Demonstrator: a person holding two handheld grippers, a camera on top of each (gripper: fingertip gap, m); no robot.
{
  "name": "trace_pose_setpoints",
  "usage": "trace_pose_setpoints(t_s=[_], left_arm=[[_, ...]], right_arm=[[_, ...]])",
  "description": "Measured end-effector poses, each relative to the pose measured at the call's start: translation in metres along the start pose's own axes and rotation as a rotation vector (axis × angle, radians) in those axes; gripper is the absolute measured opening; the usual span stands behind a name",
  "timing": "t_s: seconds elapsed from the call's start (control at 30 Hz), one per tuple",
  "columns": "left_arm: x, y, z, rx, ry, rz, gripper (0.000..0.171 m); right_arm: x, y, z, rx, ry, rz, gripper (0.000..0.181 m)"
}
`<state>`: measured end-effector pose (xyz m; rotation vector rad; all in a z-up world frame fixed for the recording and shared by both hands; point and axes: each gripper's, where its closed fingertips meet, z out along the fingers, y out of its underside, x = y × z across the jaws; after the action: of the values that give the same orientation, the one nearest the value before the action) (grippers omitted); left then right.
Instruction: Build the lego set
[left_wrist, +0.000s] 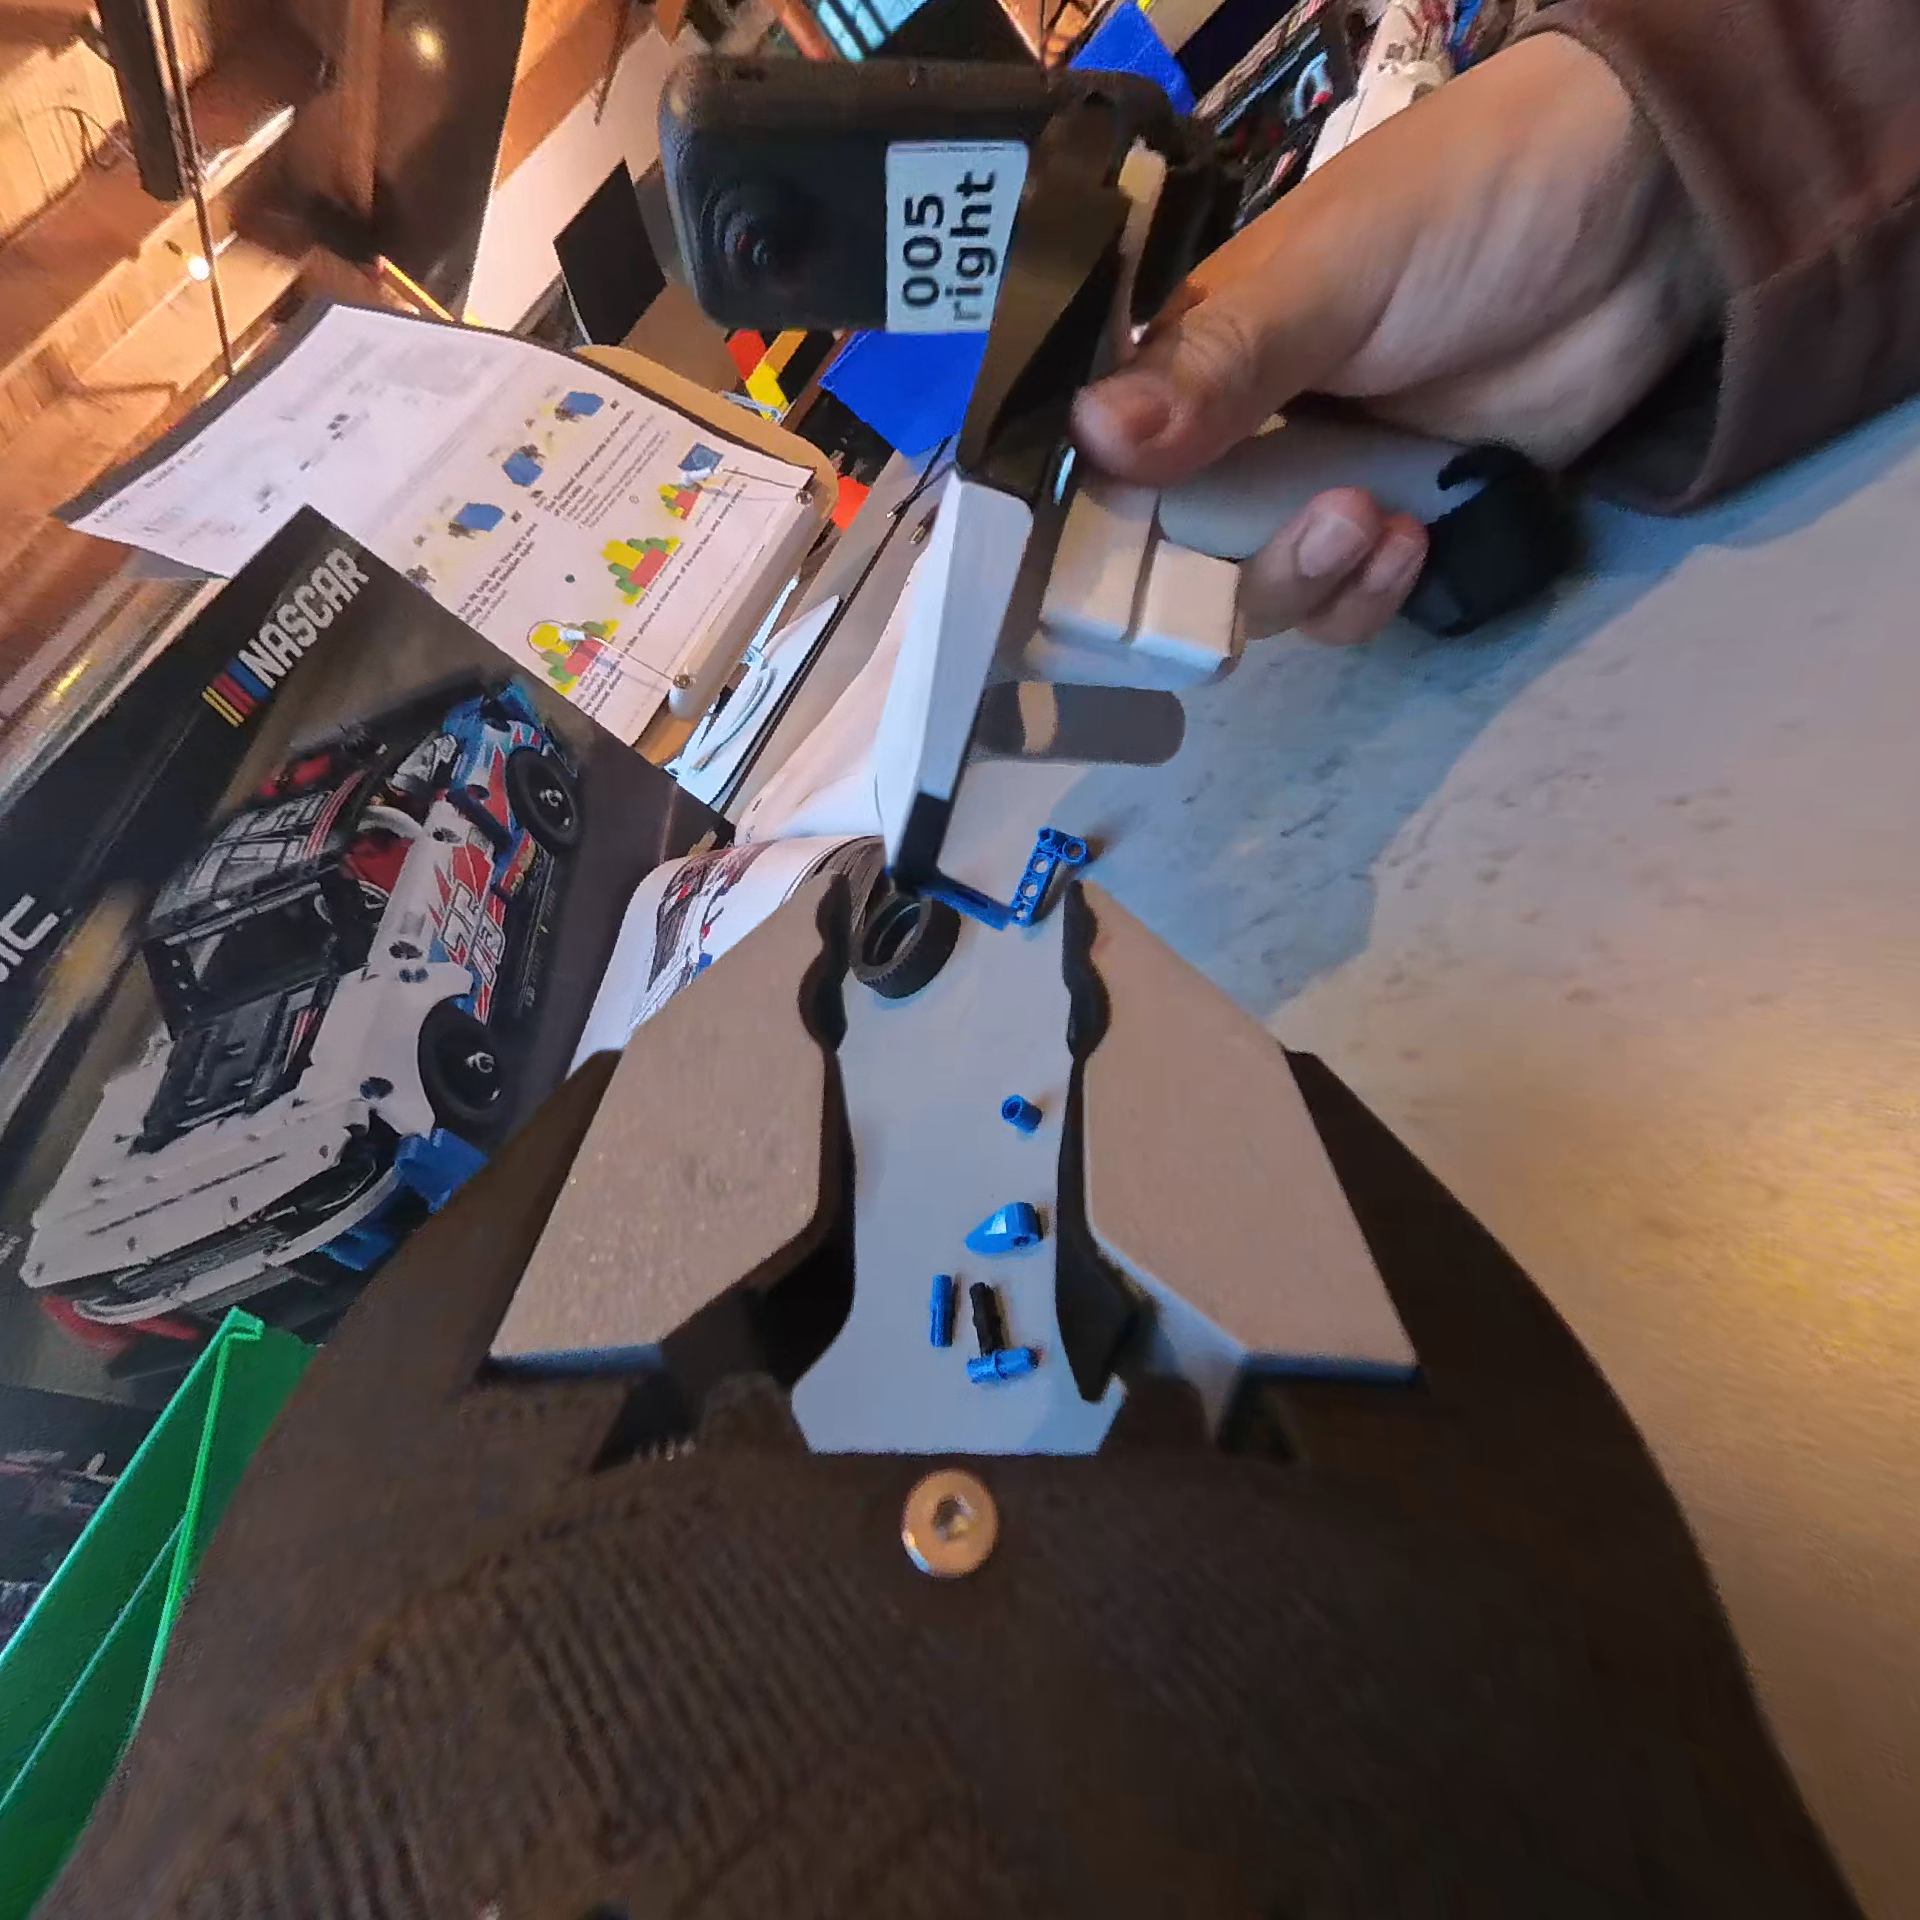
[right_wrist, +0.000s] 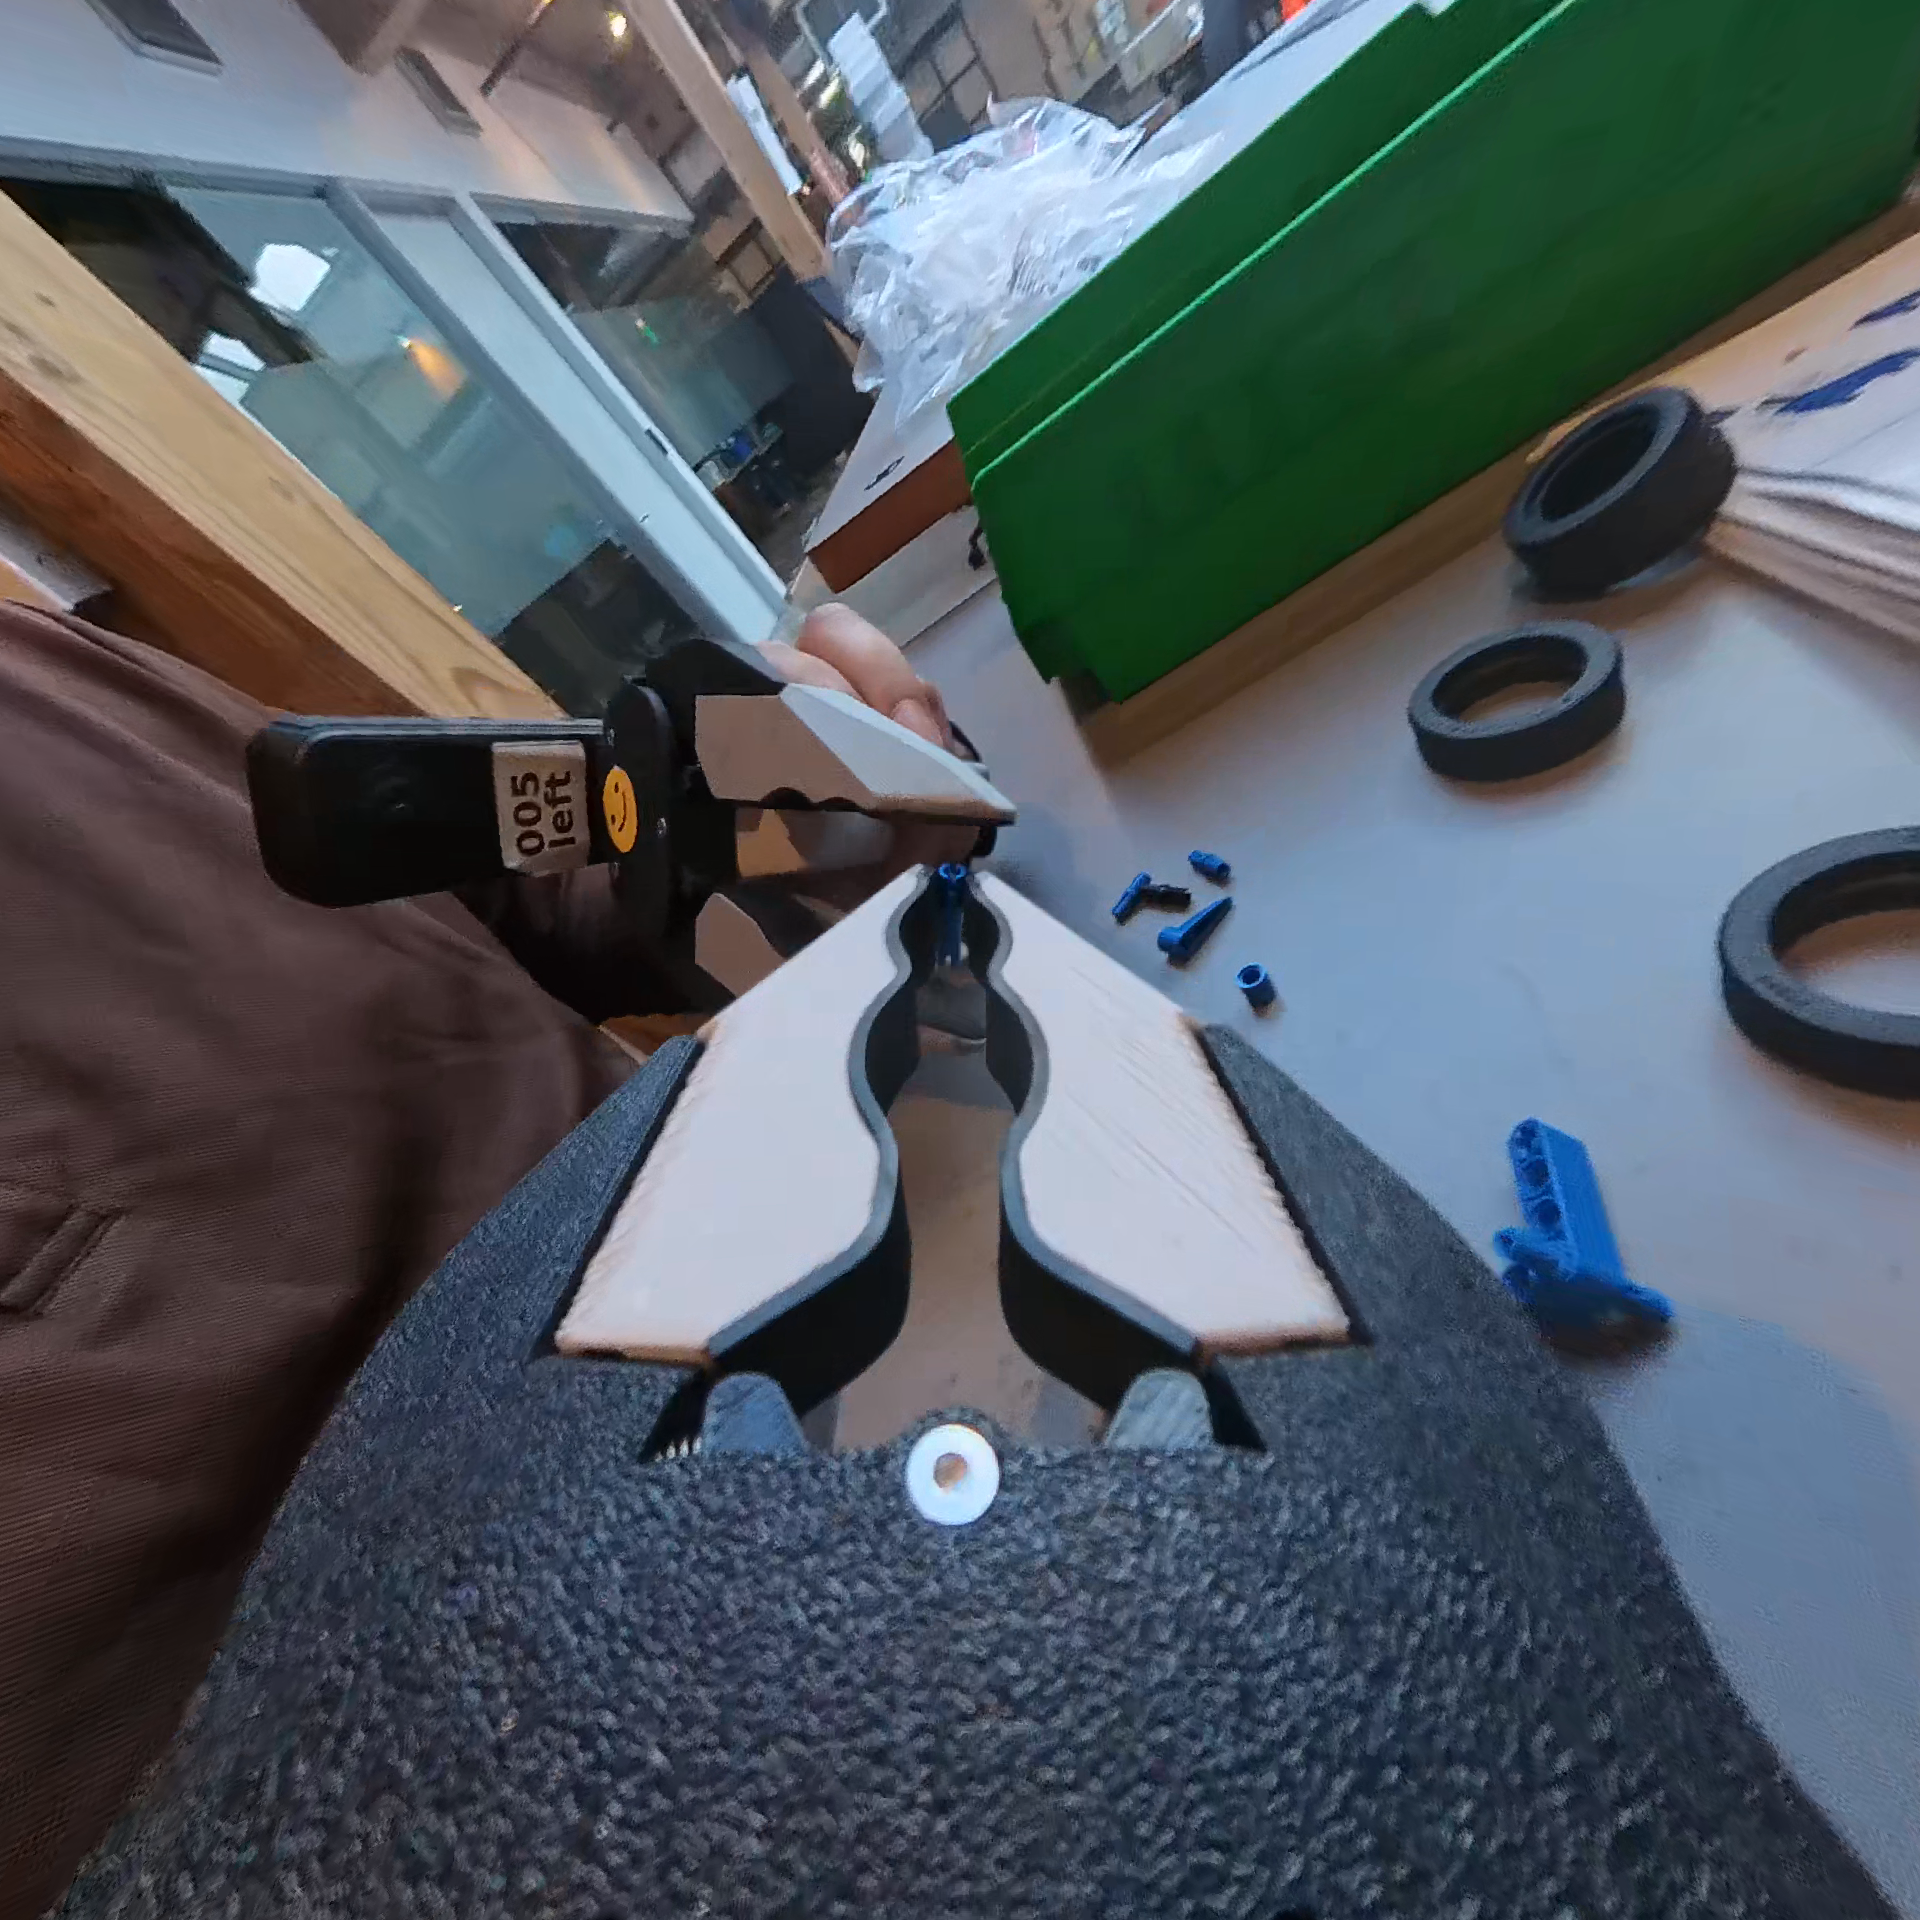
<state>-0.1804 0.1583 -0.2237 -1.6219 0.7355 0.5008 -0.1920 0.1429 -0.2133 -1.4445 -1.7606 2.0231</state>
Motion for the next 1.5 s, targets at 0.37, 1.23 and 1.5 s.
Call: trace_pose_setpoints(t_s=[0.37,1.23,1.5], left_arm=[[0.01,-0.007,-0.006,0.049,0.034,0.077,0.023],[-0.002,0.012,-0.019,-0.024,0.228,-0.465,0.033],[0.035,0.03,-0.01,-0.279,0.48,-0.362,0.01]], right_arm=[[-0.006,0.011,0.002,-0.061,-0.065,0.07,0.004],[0.029,0.021,-0.017,-0.26,0.407,-0.488,0.004],[0.031,0.052,-0.005,-0.468,0.464,-0.748,0.004]])
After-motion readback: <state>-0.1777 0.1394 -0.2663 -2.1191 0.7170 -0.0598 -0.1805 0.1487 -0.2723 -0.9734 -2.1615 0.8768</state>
